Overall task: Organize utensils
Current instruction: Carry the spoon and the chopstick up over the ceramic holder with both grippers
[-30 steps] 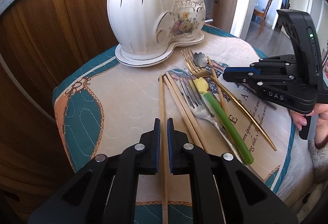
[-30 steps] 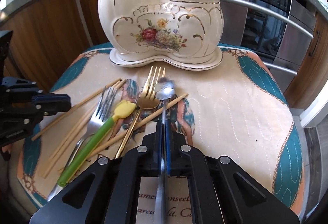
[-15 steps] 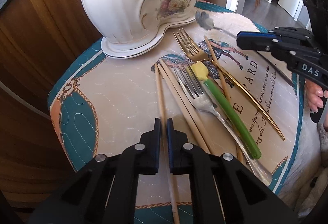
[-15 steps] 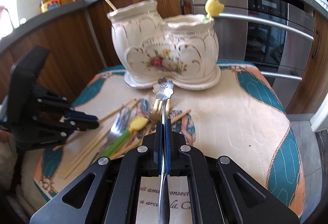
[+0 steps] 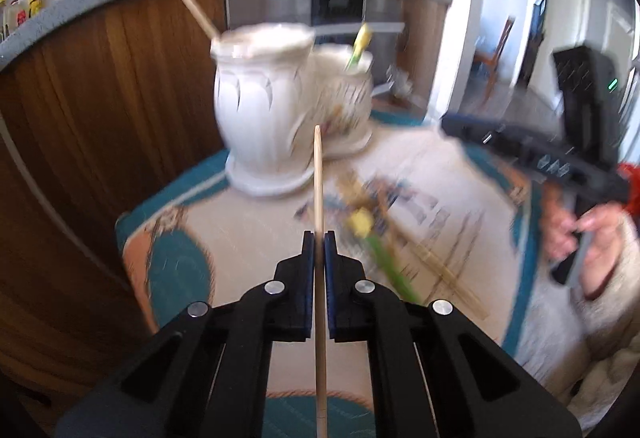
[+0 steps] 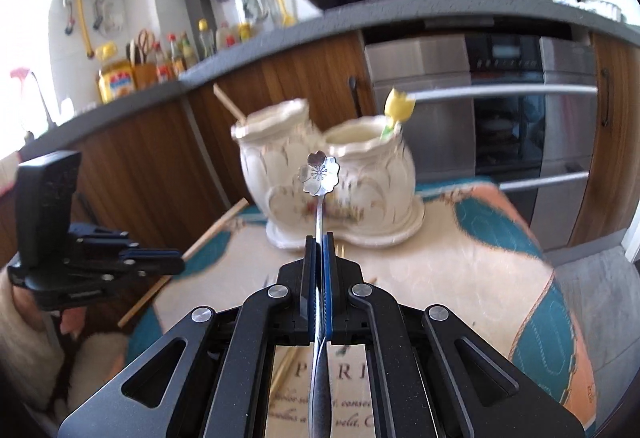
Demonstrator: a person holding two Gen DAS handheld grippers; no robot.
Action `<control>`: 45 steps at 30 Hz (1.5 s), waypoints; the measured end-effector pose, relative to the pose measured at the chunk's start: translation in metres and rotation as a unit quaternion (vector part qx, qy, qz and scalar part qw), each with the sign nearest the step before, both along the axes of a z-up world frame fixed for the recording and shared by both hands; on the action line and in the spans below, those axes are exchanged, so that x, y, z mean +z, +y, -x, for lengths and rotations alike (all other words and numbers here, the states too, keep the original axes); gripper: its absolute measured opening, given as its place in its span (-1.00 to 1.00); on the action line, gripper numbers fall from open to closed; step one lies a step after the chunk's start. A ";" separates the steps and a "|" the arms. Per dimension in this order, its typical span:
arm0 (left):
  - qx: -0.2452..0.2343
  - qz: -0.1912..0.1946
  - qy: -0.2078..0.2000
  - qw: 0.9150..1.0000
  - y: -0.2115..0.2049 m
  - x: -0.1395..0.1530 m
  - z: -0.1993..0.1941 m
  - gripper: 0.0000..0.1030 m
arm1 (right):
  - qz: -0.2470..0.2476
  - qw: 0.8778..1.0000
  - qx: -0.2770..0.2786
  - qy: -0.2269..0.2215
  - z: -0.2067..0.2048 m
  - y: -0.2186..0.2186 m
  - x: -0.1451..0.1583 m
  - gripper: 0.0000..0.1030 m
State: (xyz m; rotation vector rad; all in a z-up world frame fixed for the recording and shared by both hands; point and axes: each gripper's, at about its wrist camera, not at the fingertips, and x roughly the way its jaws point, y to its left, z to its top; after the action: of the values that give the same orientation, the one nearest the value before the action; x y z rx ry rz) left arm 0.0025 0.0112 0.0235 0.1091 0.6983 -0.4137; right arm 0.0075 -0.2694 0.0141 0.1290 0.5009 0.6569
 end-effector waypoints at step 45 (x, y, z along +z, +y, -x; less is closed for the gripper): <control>0.116 0.107 -0.263 0.952 -0.020 0.079 -0.131 -0.91 | -0.052 0.985 -0.126 -0.107 -0.154 0.059 0.050 -0.92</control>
State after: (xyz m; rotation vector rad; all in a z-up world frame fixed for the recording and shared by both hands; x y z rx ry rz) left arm 0.1335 -0.0088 0.1021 -0.0678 0.1338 -0.2150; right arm 0.1610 -0.2108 0.0646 0.2140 0.2378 0.4415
